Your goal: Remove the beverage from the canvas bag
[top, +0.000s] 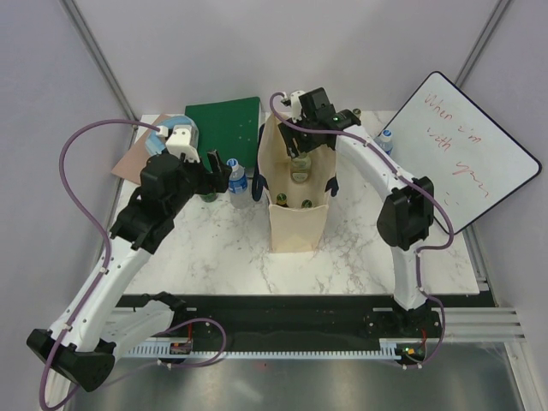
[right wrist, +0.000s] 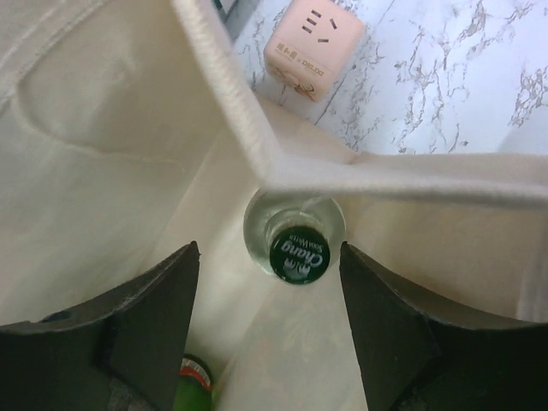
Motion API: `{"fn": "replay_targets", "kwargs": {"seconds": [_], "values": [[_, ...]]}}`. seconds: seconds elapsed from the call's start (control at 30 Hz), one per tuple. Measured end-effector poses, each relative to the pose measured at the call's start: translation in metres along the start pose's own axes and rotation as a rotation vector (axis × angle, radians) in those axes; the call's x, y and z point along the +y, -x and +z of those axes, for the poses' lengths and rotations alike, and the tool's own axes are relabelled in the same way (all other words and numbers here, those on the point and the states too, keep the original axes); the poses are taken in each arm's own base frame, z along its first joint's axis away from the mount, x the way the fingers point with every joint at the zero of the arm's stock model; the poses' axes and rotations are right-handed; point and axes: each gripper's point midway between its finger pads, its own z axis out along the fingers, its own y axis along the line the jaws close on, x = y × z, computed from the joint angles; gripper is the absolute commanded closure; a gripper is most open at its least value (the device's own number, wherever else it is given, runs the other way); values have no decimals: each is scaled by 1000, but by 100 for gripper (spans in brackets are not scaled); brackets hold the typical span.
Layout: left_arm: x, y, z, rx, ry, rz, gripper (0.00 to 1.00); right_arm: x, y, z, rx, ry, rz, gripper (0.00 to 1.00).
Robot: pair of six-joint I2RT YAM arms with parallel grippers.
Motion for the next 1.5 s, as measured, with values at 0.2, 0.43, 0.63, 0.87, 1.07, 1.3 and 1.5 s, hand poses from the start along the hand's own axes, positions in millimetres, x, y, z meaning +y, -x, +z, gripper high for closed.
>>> {"fn": "replay_targets", "kwargs": {"seconds": [0.2, 0.43, 0.63, 0.87, 1.07, 1.3, 1.5], "values": [[0, 0, 0, 0, 0, -1, 13, -5, -12, 22, 35, -25, -2, 34], [0, 0, 0, 0, 0, -2, 13, -10, -17, 29, 53, -49, -10, 46], [0, -1, 0, 2, 0, -3, 13, -12, -15, 29, 44, -61, -21, 72], [0, -2, 1, 5, 1, -2, 13, -12, -11, 28, 31, -55, -51, 100], [0, -3, 1, 7, -3, -2, 13, -10, -11, 14, 15, -40, -108, 100], [-5, -4, 1, 14, -27, -3, 13, 1, 19, -45, -102, 25, -223, 100], [-16, -7, 0, 31, -91, -3, 13, 12, 55, -109, -257, 58, -283, 100]]}}
